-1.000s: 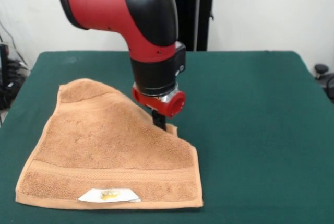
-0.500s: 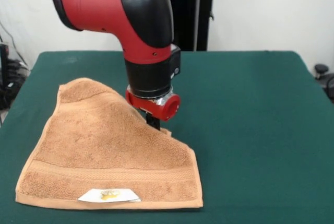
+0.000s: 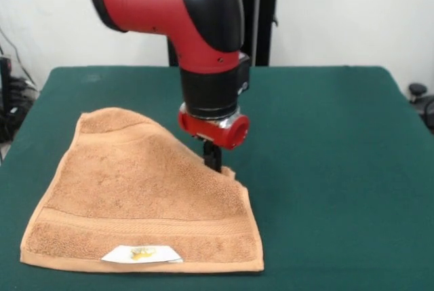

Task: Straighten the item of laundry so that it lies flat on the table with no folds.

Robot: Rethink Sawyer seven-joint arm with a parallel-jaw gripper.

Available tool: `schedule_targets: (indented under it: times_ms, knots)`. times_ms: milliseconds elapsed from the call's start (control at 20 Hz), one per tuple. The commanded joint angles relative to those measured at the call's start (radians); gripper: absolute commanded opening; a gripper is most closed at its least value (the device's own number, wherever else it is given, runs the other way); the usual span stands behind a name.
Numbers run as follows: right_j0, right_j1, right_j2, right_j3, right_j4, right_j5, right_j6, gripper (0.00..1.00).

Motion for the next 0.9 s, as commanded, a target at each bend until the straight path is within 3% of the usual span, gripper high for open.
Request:
schedule_targets:
  times_ms: [50, 350, 650, 900]
  knots:
    - [0.114, -0.048, 0.084, 0.265, 0.133, -0.112, 0.376, 0.0]
    - [0.169, -0.106, 0.072, 0.378, 0.249, -0.124, 0.414, 0.0]
    - [0.149, -0.107, 0.085, 0.415, 0.258, -0.148, 0.382, 0.0]
    - [0.126, -0.074, 0.073, 0.374, 0.228, -0.152, 0.328, 0.0]
